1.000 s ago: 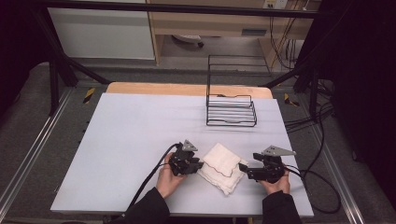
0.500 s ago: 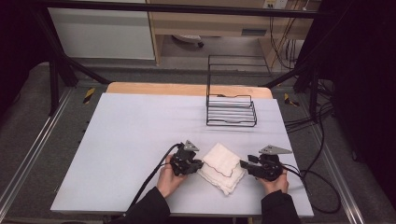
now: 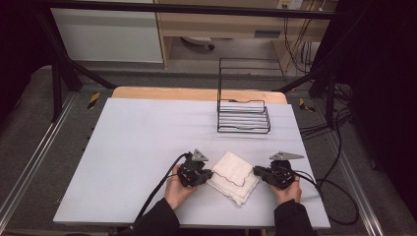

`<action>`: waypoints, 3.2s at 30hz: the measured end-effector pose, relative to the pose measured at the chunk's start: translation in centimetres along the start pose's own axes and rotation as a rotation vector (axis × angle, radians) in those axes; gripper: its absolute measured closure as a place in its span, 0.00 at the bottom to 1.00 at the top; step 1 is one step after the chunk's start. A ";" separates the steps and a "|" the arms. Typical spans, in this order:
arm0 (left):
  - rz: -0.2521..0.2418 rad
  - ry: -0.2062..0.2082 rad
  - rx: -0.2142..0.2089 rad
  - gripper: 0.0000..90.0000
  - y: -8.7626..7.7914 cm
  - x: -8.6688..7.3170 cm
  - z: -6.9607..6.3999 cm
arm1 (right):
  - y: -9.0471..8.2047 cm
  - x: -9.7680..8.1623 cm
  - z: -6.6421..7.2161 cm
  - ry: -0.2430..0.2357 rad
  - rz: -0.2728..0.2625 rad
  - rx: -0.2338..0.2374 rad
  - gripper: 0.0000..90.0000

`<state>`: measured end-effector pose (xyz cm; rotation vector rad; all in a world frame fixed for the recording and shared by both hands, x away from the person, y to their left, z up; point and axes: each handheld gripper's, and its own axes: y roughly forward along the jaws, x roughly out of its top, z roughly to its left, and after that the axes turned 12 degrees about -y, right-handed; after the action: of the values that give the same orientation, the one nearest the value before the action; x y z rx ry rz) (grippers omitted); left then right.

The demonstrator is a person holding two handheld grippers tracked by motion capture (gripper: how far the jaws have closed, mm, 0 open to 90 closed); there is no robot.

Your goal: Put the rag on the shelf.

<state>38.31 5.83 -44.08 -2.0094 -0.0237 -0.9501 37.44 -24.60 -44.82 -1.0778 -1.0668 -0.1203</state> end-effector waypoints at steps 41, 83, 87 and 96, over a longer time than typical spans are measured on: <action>-0.057 0.006 0.015 0.15 1.3 4.9 2.2 | -0.9 -0.1 0.0 -0.060 -0.081 -0.015 0.07; 0.020 -0.013 -0.021 0.83 5.3 5.9 1.9 | -0.4 0.4 -0.8 -0.013 -0.079 -0.057 0.15; 0.012 0.010 -0.001 0.84 5.3 5.8 1.5 | 0.3 0.6 -1.1 -0.009 -0.074 -0.059 0.26; 0.004 0.021 -0.011 0.85 5.3 5.6 1.6 | 1.4 0.6 -0.9 -0.018 -0.037 -0.059 0.50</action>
<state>45.16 1.97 -44.81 -2.0087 -0.0032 -0.9708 39.12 -24.36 -45.33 -1.1142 -1.1054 -0.1736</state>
